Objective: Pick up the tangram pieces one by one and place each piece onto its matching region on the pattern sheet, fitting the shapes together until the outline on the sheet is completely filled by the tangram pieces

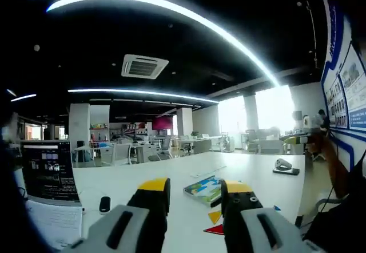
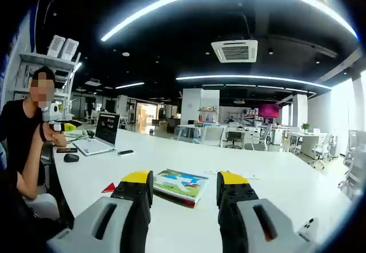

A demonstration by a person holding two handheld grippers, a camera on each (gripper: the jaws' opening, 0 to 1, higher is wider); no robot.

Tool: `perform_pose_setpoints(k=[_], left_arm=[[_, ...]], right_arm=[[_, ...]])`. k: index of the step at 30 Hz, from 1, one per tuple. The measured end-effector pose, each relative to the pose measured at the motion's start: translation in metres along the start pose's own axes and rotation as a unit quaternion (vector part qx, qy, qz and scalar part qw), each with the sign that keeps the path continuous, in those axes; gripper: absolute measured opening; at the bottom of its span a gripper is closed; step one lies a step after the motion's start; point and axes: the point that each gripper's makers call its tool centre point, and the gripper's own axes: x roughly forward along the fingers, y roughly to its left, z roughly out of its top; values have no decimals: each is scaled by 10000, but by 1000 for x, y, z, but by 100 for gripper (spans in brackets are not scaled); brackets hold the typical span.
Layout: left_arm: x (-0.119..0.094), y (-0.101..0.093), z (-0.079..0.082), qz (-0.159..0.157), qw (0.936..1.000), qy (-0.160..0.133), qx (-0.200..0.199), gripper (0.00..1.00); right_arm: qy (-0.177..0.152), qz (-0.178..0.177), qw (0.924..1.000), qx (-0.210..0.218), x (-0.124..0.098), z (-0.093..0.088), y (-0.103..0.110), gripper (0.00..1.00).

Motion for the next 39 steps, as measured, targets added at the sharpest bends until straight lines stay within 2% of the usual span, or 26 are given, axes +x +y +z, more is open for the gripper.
perform_pose_setpoints(k=[39], left_arm=[[-4,0,3,-4,10000,-46,62,37]], right_arm=[[34,38,9999,-108,0,0,3,46]])
